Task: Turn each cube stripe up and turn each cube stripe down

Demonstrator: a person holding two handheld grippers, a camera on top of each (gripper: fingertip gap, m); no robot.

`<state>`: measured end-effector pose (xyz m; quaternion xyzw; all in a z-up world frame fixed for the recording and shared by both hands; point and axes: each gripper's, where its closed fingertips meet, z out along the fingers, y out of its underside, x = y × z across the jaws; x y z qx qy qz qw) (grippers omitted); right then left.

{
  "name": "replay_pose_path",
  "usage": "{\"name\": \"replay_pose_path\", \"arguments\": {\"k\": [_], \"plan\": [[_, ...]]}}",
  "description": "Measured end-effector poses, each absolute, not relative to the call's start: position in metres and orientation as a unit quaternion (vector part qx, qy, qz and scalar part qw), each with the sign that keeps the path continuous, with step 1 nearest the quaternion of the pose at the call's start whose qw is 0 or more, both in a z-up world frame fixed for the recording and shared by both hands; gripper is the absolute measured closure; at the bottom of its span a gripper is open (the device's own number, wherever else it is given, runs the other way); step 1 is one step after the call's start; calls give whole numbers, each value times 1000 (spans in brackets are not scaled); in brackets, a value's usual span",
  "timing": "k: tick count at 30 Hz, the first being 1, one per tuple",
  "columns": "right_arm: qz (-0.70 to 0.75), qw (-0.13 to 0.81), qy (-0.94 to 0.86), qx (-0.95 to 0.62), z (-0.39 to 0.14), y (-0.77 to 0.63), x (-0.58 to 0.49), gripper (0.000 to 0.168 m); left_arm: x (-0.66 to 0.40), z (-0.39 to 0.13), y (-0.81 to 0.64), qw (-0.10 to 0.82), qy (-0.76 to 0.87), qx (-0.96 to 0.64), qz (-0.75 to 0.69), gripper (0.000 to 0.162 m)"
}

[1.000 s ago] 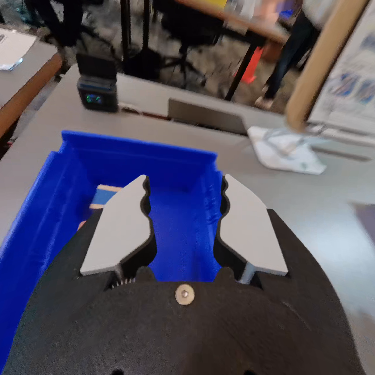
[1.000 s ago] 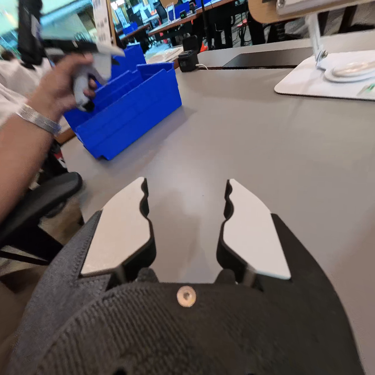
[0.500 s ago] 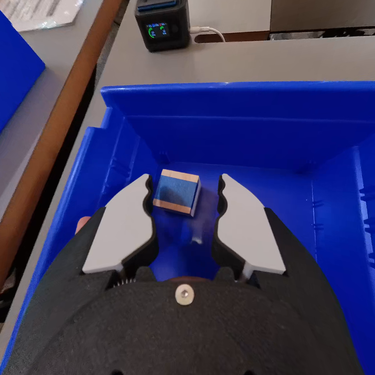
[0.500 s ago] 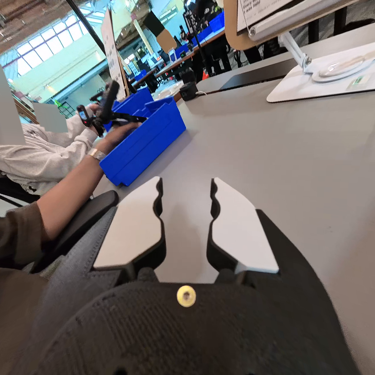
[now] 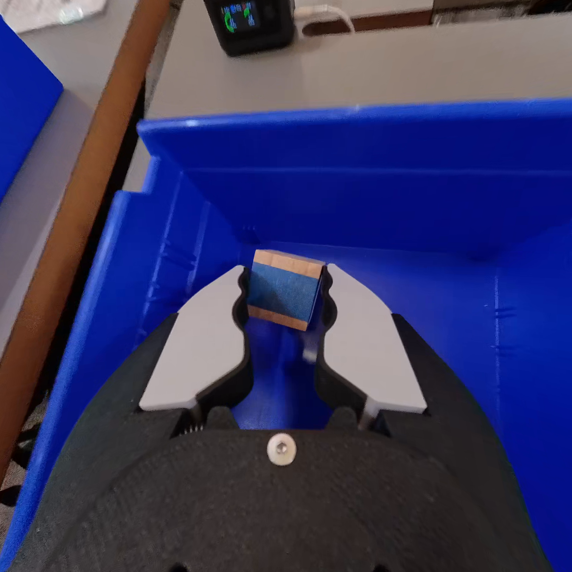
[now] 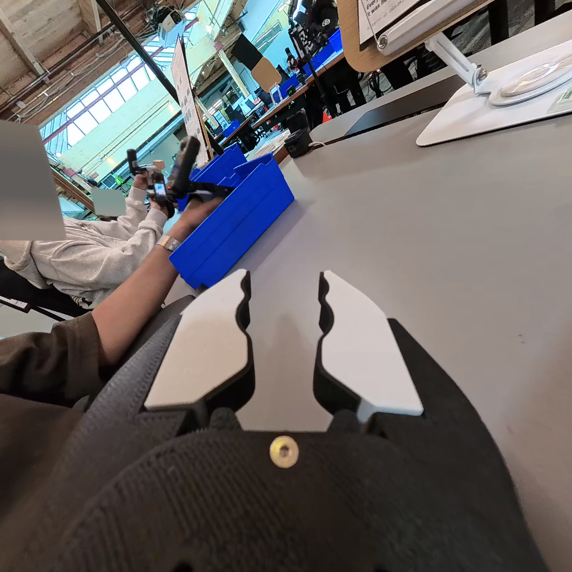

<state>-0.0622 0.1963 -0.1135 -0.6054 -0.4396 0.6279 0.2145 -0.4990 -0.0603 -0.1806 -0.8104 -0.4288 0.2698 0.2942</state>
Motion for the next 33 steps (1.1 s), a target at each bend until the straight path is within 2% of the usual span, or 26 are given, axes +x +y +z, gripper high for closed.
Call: {"name": "replay_pose_path", "arguments": {"k": [4, 7, 12, 15, 18, 24, 29, 33], "plan": [[624, 220, -444, -605, -114, 196, -63, 126, -493, -124, -57, 360, -420, -776, 304, 117], [627, 222, -443, -601, -112, 196, -63, 124, -471, -68, -38, 467, -392, -745, 269, 117], [644, 211, -449, -582, -106, 189, -70, 117, -372, 20, 36, 691, -274, -668, -22, 117], [654, 208, -464, -561, -100, 179, -75, 112, -302, 58, 67, 749, -197, -597, -210, 117], [680, 231, -474, -509, -80, 168, -75, 112, -242, 60, 98, 740, -144, -577, -314, 118], [710, 323, -447, -438, -37, 170, -67, 106, -149, 23, 142, 701, -86, -562, -431, 118], [754, 268, -405, -442, -32, 175, -69, 101, -122, -8, 157, 670, -110, -547, -489, 118], [758, 259, -402, -444, -33, 175, -70, 101, -110, -19, 163, 653, -115, -549, -510, 118]]}}
